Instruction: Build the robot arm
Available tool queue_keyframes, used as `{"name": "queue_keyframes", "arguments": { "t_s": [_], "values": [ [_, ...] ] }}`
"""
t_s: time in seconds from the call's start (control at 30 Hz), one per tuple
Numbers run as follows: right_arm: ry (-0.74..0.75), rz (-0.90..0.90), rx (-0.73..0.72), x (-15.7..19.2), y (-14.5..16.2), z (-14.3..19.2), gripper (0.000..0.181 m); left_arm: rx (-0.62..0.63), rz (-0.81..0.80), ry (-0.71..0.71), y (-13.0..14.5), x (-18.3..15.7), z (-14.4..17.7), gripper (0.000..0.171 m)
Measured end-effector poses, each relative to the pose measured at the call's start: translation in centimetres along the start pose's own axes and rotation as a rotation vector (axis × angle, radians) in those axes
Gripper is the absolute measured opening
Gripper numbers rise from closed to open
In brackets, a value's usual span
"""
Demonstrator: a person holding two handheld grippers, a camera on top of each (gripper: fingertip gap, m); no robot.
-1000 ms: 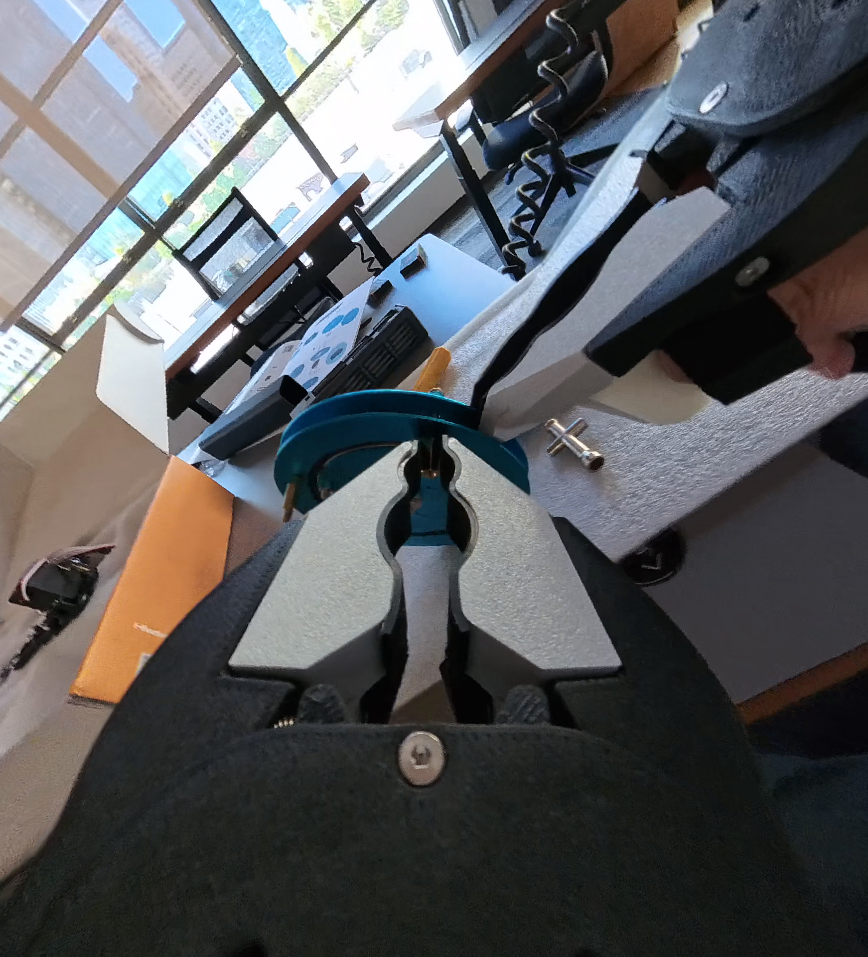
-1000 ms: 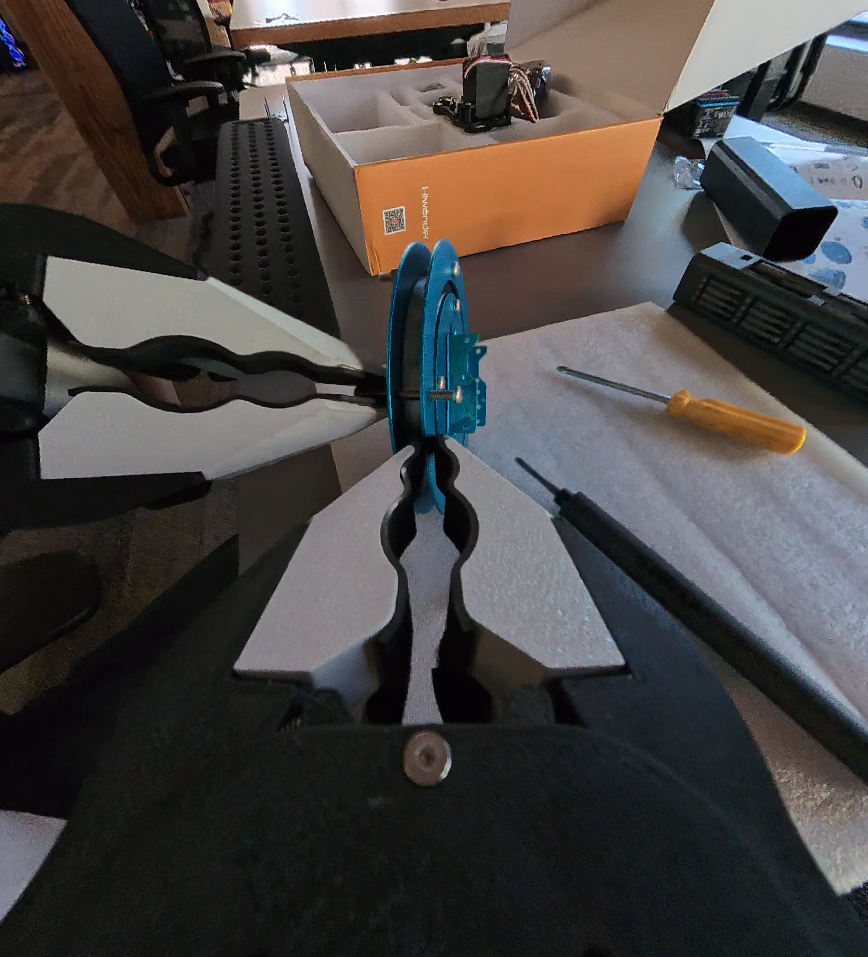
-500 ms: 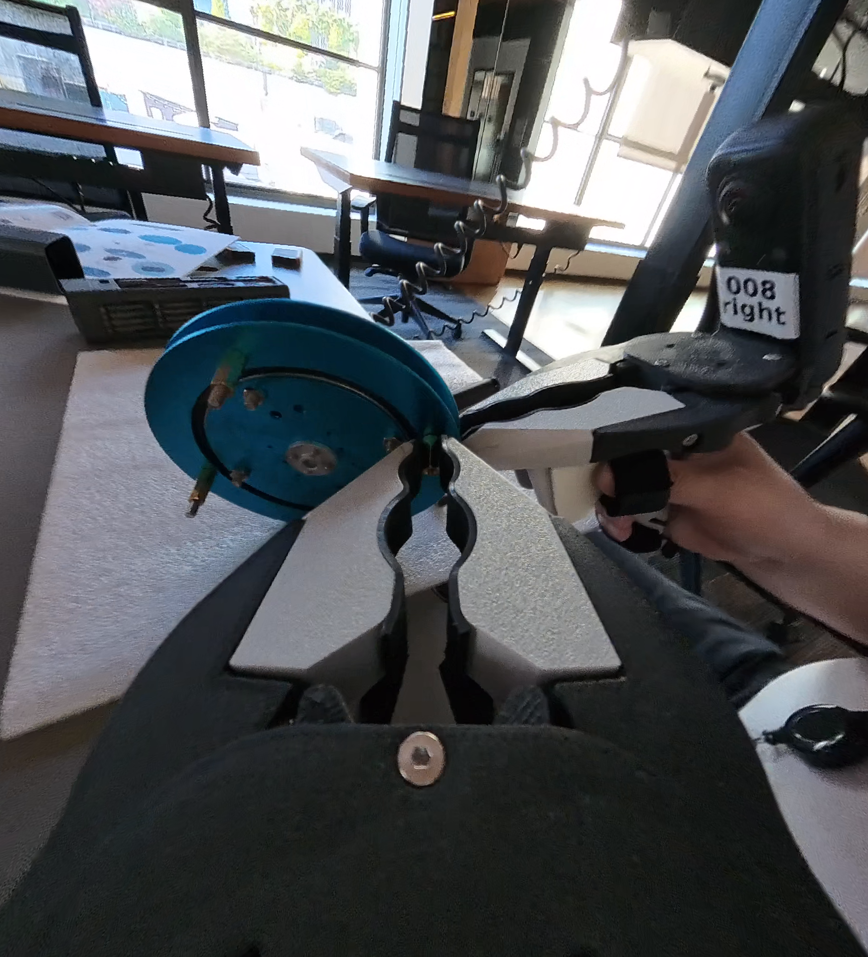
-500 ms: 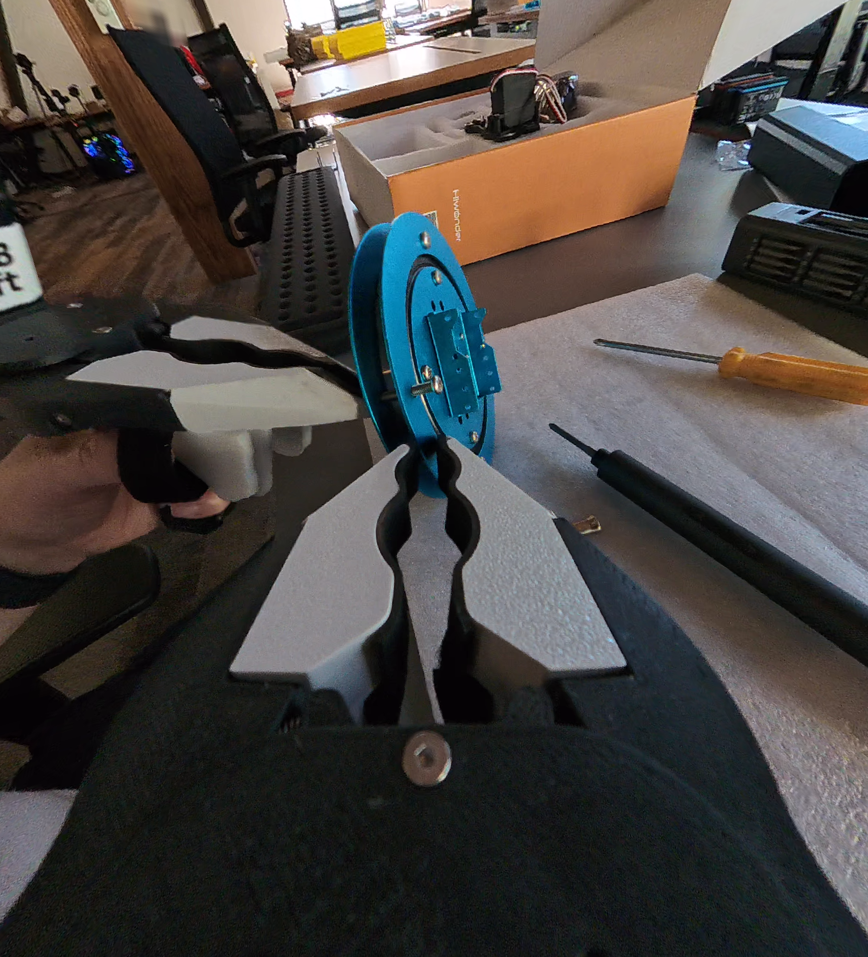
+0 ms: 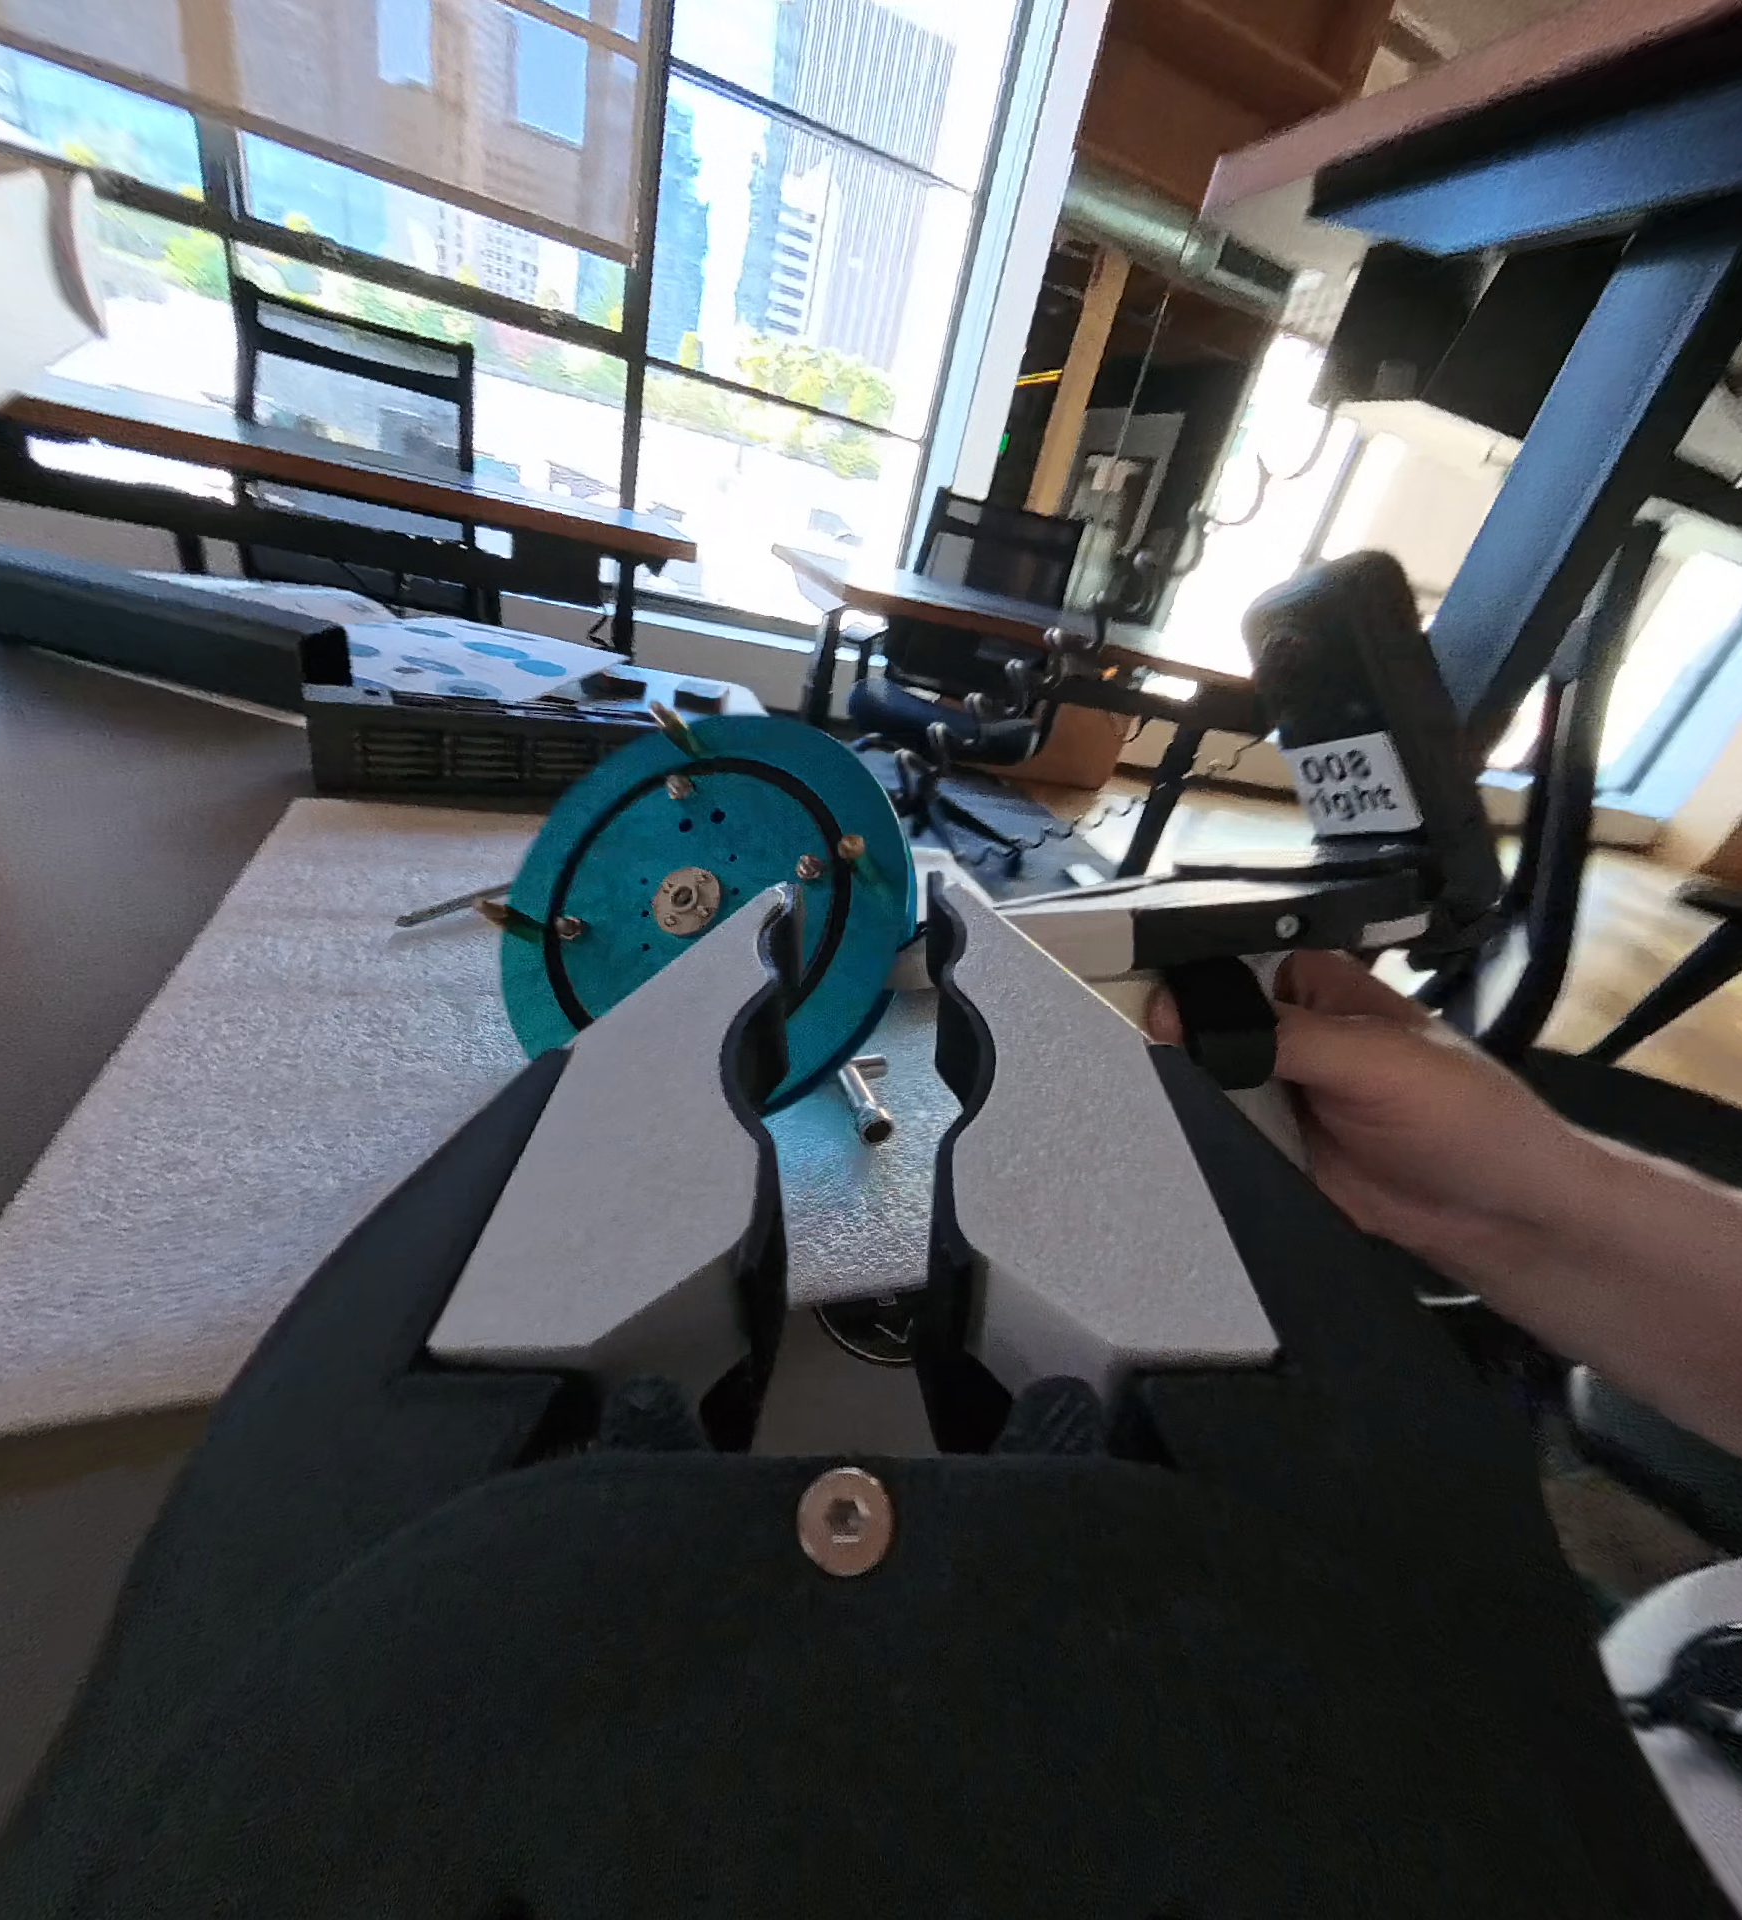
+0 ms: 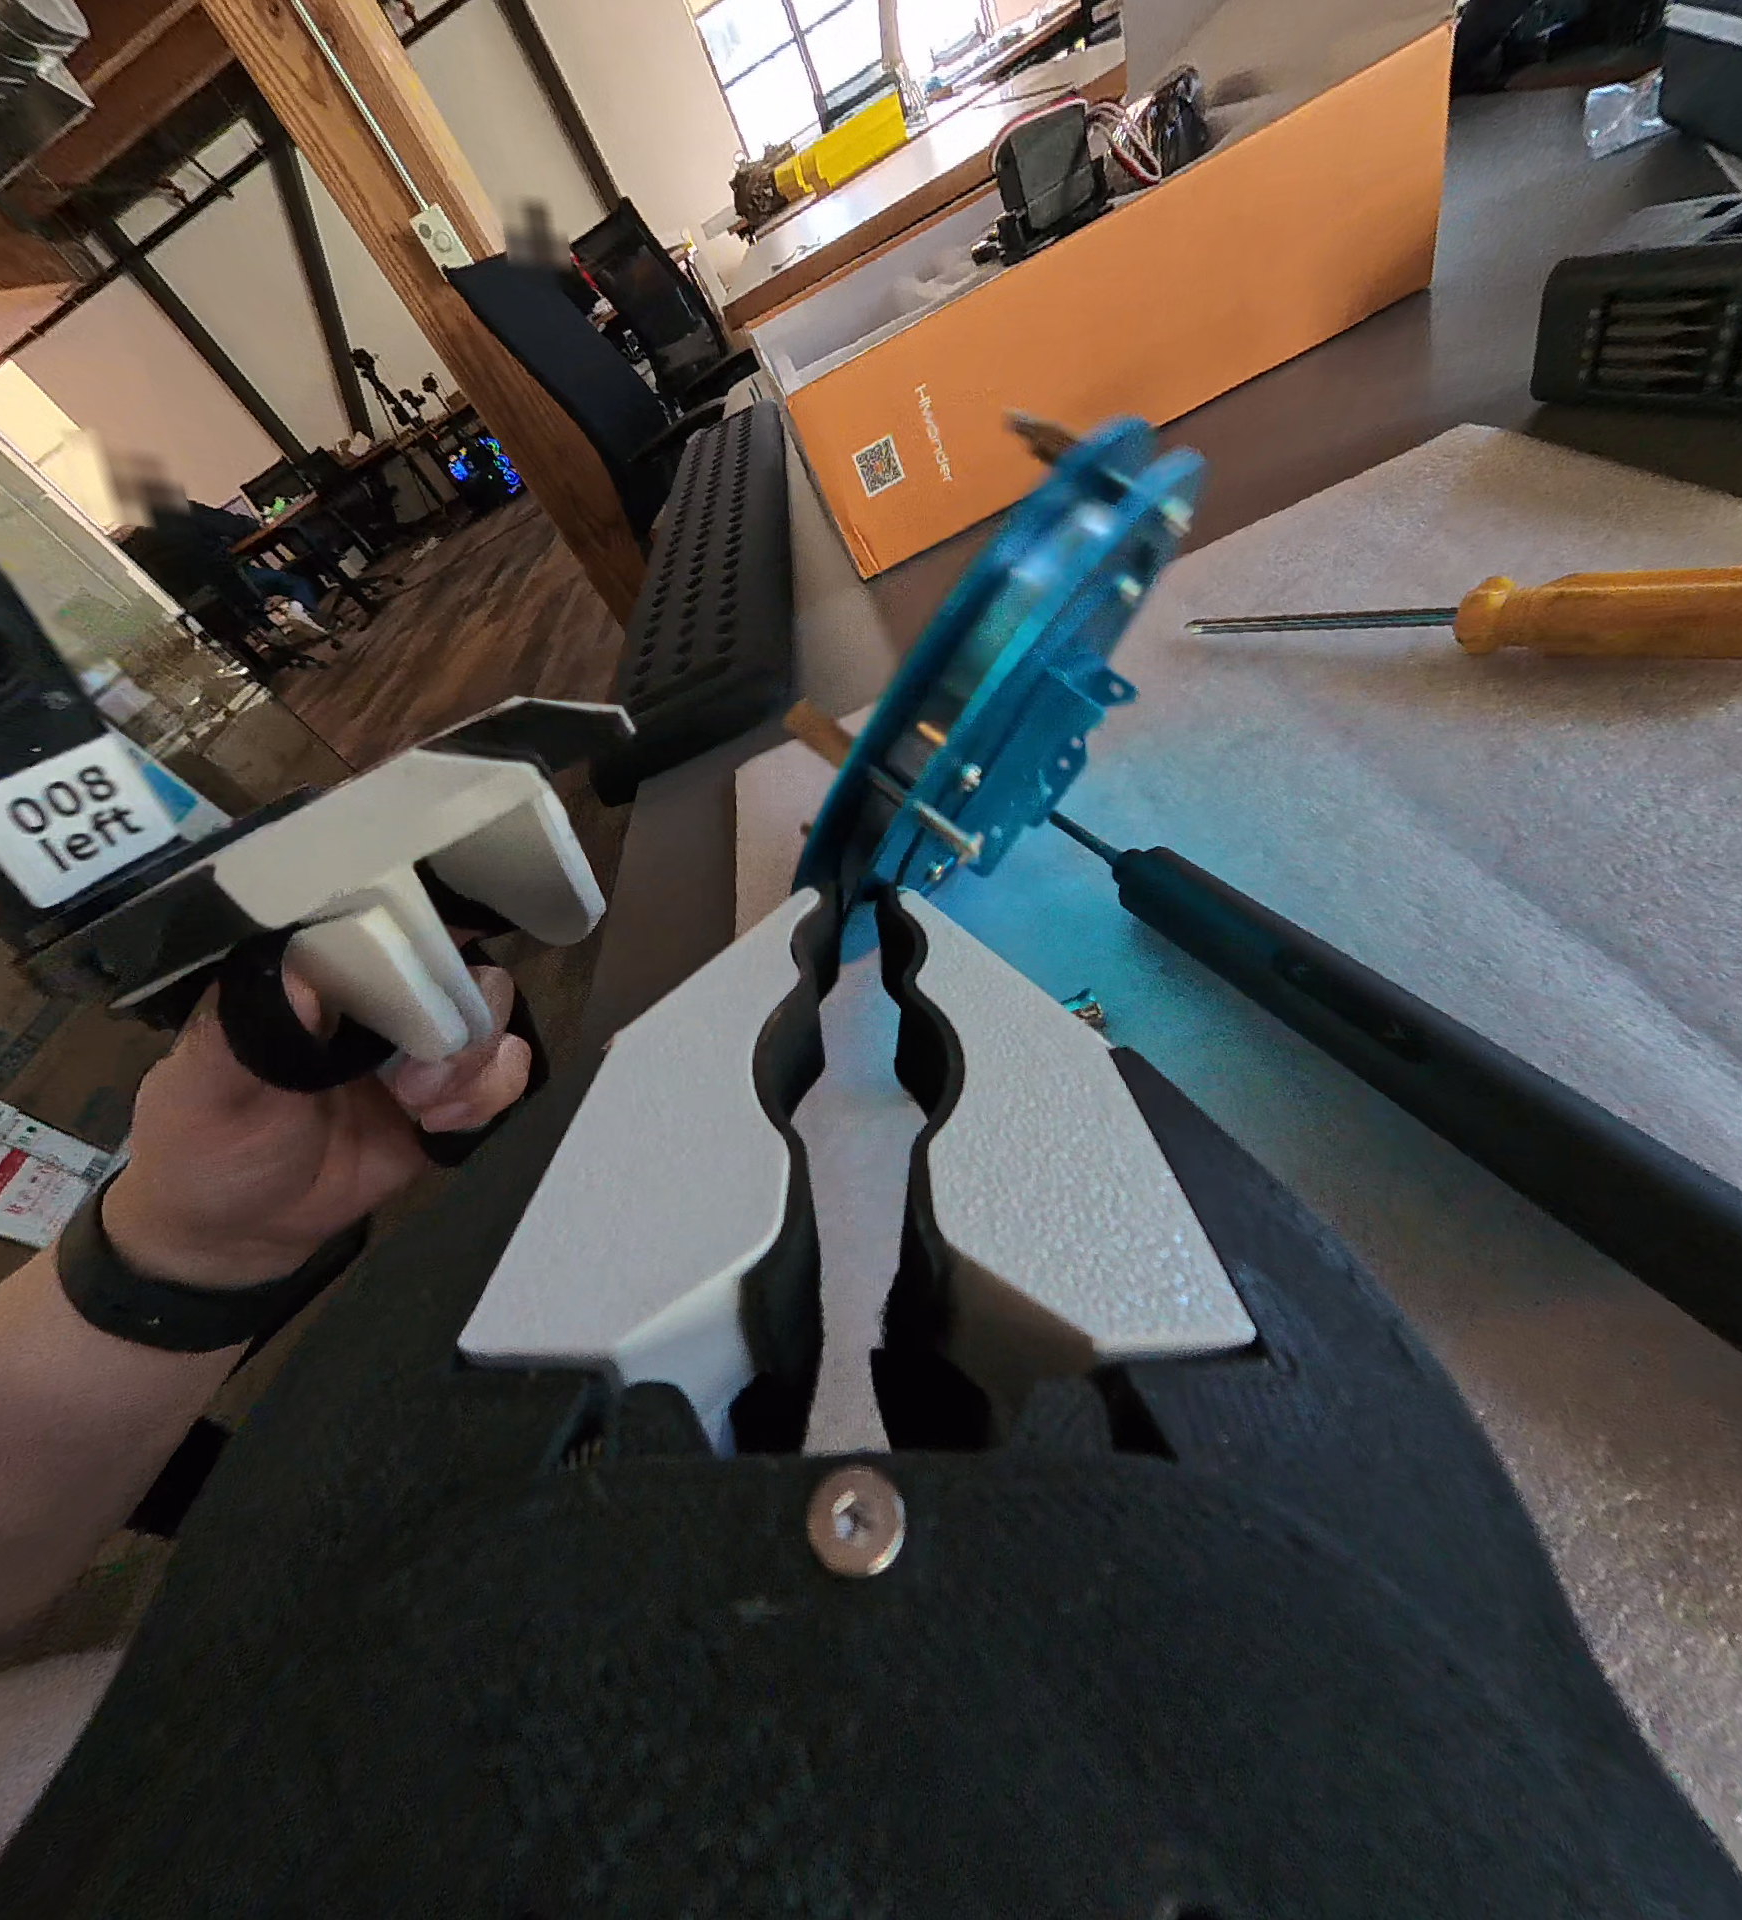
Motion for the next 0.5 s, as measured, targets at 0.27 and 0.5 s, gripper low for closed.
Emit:
{"name": "queue_keyframes", "arguments": {
  "t_s": [0.27,0.5],
  "values": [
    [0.008,0.173,-0.006,1.3,0.9,-0.4,0.003,0.144,-0.058,-0.098,2.1,0.3,-1.6,0.021],
    [-0.028,-0.112,0.014,-0.4,0.1,-0.1,0.005,0.43,-0.408,-0.072,2.4,0.2,-2.4,0.03]
  ]
}}
Point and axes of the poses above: each gripper's, where its closed fingertips meet, z back along the fingers, y out of its underside, x = y × z across the jaws, the point moved 8 cm from there along z, back along the fingers, and after that the axes turned 10 degrees about y, right-handed, at the moved point
